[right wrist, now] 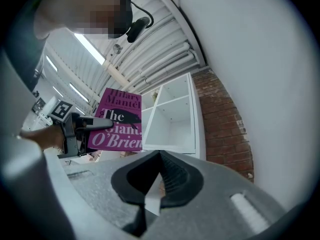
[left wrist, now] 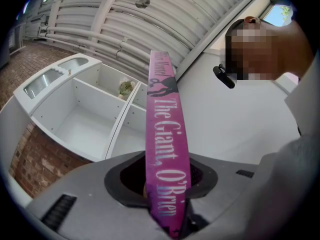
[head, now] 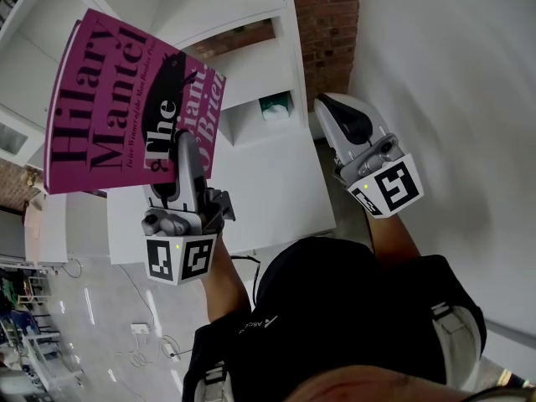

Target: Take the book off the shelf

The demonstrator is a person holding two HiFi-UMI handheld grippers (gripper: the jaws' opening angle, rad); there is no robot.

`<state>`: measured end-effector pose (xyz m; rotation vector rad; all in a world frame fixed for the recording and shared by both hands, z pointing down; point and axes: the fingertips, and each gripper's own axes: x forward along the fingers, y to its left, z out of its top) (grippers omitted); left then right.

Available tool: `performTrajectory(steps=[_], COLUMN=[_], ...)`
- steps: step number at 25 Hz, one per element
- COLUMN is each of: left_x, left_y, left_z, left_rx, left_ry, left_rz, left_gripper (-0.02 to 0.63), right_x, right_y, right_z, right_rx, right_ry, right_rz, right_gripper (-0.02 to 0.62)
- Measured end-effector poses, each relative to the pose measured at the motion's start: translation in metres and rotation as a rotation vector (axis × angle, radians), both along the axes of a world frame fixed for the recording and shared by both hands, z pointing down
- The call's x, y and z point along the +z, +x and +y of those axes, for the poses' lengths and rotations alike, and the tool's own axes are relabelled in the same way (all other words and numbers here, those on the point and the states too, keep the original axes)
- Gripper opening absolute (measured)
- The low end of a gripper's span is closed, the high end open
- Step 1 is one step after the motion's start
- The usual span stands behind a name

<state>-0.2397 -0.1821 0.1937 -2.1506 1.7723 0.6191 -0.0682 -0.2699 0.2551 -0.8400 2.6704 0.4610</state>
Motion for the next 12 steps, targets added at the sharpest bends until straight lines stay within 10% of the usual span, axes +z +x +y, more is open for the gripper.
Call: performTrajectory(steps=[12], left_x=[-0.0001], left_y=[0.0002], left_z=[0.0013], left_rx=[0.001], left_ry=[-0.003], left_rz=[0.003], left_gripper=[0.135], right_x=[0.0007], right_y=[0.0005], right_z=[0.0024], right_rx=[0.001], right_ry=[0.000], right_rz=[0.008], right_gripper=[0.000])
